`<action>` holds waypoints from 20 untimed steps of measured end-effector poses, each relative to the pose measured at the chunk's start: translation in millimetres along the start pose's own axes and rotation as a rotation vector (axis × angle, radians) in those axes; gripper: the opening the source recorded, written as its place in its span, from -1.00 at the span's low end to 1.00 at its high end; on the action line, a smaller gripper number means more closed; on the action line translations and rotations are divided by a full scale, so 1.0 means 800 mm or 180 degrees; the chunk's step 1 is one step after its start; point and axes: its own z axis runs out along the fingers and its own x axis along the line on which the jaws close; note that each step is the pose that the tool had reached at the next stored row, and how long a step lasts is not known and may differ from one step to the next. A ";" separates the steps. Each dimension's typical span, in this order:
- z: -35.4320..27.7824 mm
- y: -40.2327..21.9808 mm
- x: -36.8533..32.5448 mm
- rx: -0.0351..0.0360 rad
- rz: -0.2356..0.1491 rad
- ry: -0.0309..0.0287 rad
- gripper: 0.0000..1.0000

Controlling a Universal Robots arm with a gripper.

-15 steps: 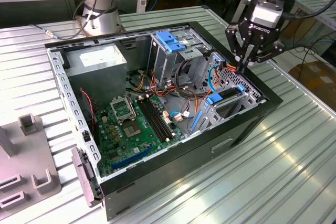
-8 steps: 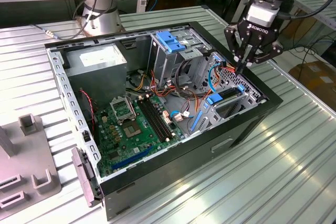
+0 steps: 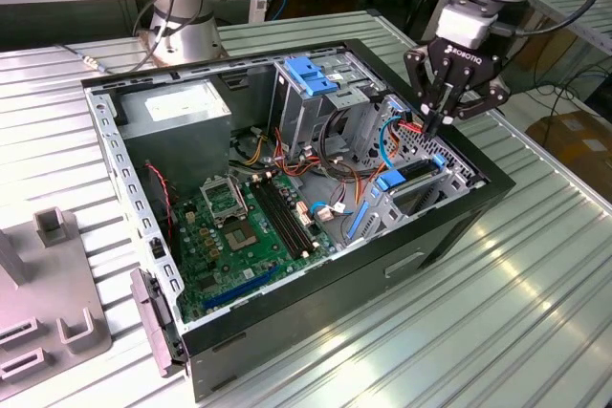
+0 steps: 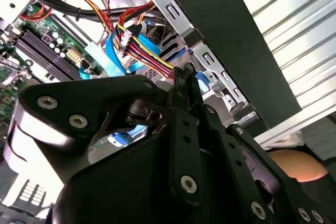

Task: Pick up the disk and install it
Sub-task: 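Insert the first disk wire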

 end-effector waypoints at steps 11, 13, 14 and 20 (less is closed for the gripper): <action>0.0024 -0.0001 -0.0003 -0.0077 0.0683 -0.0015 -0.67; 0.0026 0.0000 -0.0003 -0.0086 0.0766 -0.0017 -0.67; 0.0027 0.0000 -0.0003 -0.0088 0.0775 -0.0017 -0.67; 0.0027 -0.0001 -0.0003 -0.0089 0.0775 -0.0018 -0.67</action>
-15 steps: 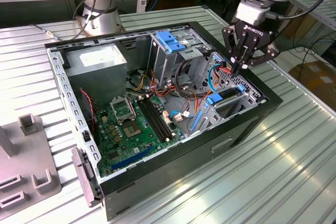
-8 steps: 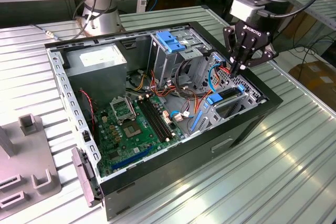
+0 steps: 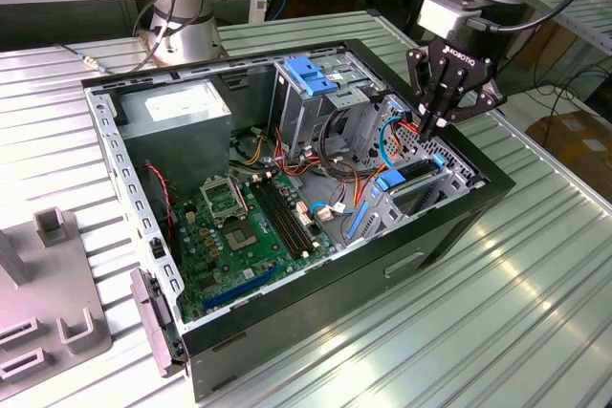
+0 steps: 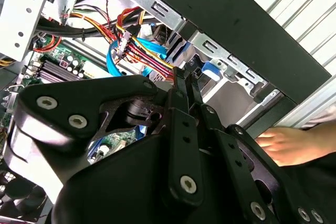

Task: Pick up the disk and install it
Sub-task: 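Insert the first disk wire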

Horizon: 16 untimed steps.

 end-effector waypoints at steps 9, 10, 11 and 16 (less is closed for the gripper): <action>0.0002 0.0014 -0.0001 -0.0011 0.0097 -0.0002 -0.67; 0.0006 0.0015 -0.0002 -0.0016 0.0141 -0.0003 -0.67; 0.0013 0.0014 -0.0003 -0.0019 0.0171 -0.0004 -0.67; 0.0077 0.0022 0.0095 -0.0022 0.0208 -0.0010 -0.67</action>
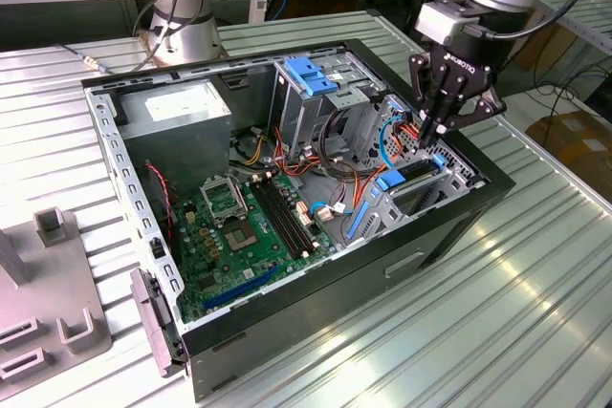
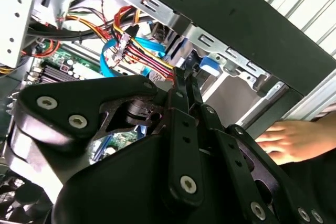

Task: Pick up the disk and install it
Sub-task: 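Insert the first disk wire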

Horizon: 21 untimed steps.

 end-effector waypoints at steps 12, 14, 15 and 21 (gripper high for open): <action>0.0093 0.0082 0.0110 0.0023 -0.0002 -0.0127 -0.67; 0.0107 0.0100 0.0124 0.0024 -0.0003 -0.0136 -0.67; 0.0117 0.0109 0.0142 0.0023 -0.0003 -0.0140 -0.67; 0.0144 0.0129 0.0197 0.0024 0.0003 -0.0151 -0.67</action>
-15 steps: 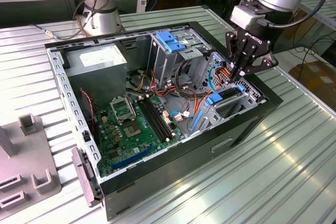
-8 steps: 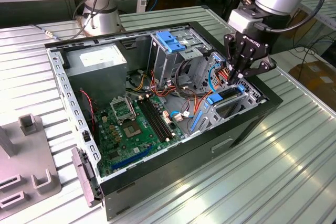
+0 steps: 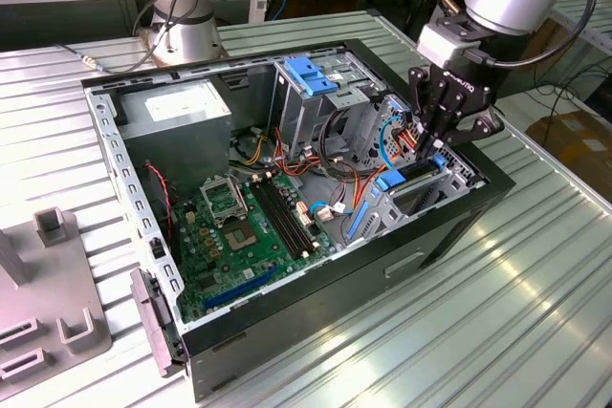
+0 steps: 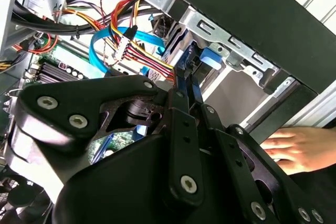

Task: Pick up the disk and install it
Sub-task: 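Insert the first disk wire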

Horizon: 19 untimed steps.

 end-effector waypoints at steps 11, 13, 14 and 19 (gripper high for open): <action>0.0048 0.0010 0.0041 0.0000 0.0007 -0.0004 -0.67; 0.0065 0.0010 0.0040 0.0000 0.0007 -0.0003 -0.67; 0.0071 0.0010 0.0040 0.0000 0.0007 -0.0003 -0.67; 0.0098 0.0009 0.0038 0.0000 0.0007 -0.0003 -0.67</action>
